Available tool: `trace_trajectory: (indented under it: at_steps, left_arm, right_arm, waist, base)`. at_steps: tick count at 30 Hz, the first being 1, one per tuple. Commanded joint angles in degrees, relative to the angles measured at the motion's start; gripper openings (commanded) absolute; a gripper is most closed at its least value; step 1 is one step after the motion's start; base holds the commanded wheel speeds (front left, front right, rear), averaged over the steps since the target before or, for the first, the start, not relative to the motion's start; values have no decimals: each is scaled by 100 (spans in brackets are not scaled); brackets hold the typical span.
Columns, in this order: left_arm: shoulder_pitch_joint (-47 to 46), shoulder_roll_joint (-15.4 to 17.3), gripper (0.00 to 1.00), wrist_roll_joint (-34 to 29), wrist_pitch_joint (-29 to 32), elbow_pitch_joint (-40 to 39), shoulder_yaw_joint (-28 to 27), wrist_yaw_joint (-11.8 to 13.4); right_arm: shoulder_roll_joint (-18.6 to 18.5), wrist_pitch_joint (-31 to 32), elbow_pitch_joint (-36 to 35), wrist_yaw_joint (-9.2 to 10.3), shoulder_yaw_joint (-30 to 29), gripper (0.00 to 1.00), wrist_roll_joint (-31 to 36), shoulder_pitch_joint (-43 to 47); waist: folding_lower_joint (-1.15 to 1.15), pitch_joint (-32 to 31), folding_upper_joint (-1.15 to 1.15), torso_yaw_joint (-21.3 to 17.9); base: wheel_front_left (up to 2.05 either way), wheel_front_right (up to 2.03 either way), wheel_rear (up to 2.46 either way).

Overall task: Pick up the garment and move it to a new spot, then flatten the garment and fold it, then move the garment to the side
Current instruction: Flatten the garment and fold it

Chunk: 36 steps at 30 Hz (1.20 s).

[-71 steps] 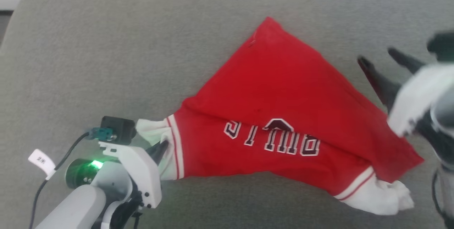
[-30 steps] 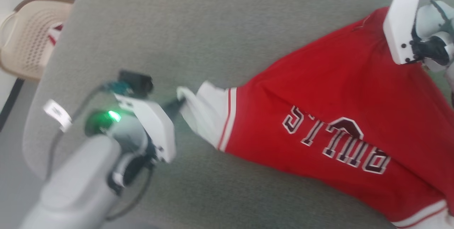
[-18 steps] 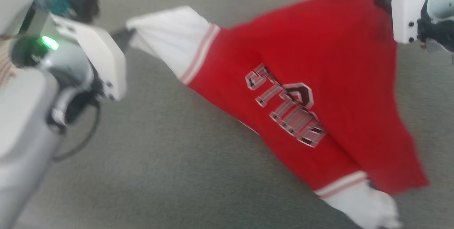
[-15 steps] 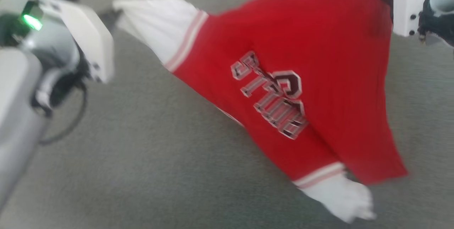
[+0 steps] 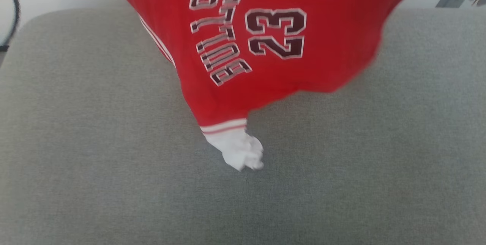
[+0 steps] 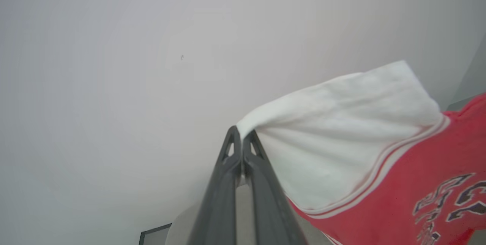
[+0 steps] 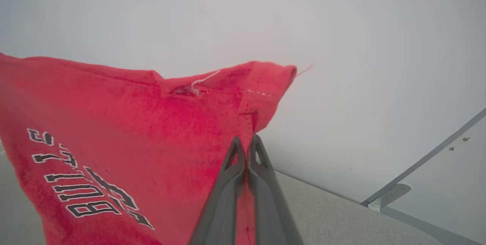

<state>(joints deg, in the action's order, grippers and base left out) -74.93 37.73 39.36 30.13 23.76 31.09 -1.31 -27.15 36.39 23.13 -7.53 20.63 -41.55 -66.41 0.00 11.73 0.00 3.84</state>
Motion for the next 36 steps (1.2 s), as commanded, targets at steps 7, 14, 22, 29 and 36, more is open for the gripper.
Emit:
trace_trajectory:
  at_steps: [7,14,22,29,36]
  left_arm:
    - [-986,-346,0,-509,-869,790,80,-119]
    - [-2151,-769,0,-1031,-2210,1778,90,-24]
    - [-3151,-1063,0,-1421,-4138,2579,-15,203]
    - [-2761,-1328,0,-1289,-4455,3171,142,-318]
    - [-1518,-1562,0,-664,-3495,3348,678,-609]
  right_arm:
    - [486,-663,278,8,-574,0,978,-396]
    - [895,-1834,885,9,-807,0,2031,-1165]
    - [1081,-3709,1704,9,-1159,0,3304,-1878]
    - [1214,-4078,2606,9,-1048,0,3497,-1711]
    - [1193,-3701,2928,9,-360,0,2675,-902]
  waist:
    - [0,590,0,-121]
    - [0,1428,0,-149]
    - [0,1954,0,-60]
    - [0,1852,0,132]
    - [0,1391,0,264]
  base:
    - [0,0,0]
    - [0,0,0]
    - [0,0,0]
    - [0,0,0]
    - [0,0,0]
